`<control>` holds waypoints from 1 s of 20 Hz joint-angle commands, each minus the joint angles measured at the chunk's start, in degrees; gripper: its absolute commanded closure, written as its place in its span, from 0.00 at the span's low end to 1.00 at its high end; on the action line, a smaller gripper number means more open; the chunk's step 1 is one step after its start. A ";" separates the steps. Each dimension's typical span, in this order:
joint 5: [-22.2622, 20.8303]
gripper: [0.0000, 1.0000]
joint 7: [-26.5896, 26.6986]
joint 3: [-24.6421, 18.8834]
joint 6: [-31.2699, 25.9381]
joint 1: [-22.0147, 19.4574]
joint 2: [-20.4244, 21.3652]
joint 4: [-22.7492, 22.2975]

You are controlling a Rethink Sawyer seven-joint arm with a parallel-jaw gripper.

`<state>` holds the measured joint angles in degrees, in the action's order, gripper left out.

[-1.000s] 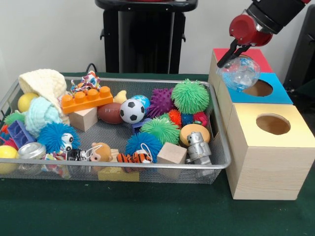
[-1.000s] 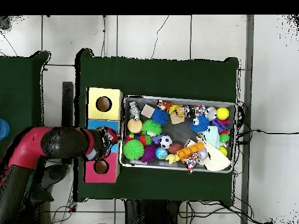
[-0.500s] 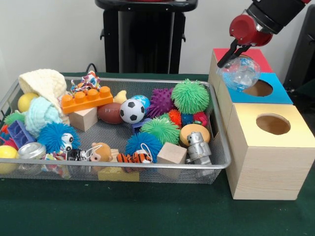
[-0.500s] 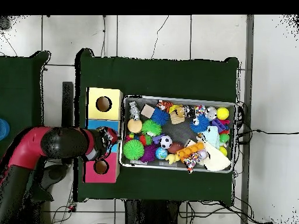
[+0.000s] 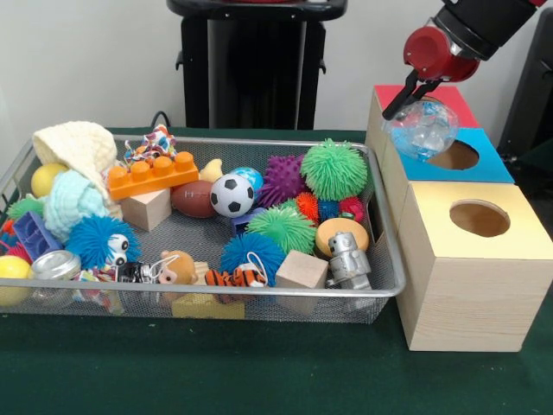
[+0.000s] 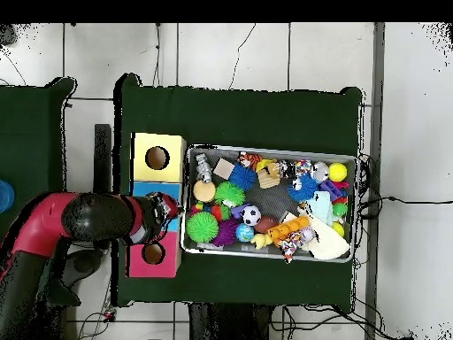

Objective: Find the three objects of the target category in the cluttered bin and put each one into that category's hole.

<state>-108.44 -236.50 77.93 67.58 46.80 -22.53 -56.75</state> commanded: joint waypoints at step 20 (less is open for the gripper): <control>7.60 1.00 -9.82 -5.62 3.15 -1.04 1.66 9.44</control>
<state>-104.98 -236.50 77.92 67.58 46.85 -20.90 -53.92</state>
